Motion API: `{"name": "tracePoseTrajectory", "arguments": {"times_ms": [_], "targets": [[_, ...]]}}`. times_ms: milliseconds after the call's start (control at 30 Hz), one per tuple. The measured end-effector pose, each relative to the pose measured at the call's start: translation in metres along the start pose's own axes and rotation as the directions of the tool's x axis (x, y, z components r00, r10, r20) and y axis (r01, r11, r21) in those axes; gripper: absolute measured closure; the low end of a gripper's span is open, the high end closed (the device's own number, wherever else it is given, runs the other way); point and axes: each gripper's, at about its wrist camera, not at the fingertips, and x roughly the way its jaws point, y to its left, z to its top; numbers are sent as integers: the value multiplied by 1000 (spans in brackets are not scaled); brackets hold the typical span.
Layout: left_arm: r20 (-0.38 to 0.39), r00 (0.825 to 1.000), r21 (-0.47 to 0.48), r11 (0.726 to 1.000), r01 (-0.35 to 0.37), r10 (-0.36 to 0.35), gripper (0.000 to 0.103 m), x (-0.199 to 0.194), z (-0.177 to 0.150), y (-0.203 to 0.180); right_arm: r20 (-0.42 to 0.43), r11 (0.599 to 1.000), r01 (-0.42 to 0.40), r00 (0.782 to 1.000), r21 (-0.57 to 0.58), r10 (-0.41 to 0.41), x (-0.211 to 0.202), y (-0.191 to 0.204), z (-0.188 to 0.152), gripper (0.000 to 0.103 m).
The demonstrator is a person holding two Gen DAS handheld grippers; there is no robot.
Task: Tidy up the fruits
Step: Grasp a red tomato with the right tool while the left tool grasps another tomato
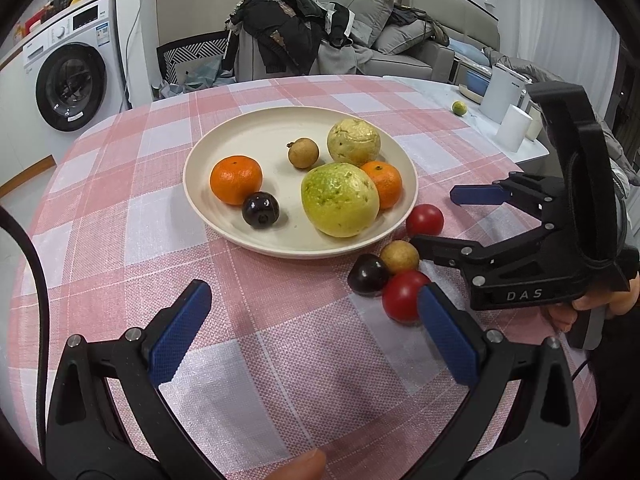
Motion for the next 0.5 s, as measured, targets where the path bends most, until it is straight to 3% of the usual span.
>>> {"name": "tracePoseTrajectory", "arguments": {"times_ms": [500], "targets": [[-1, 1000, -1, 1000, 0, 0, 0, 1, -1, 1, 24, 998, -41, 999, -47, 42, -3, 11, 1, 41]]}}
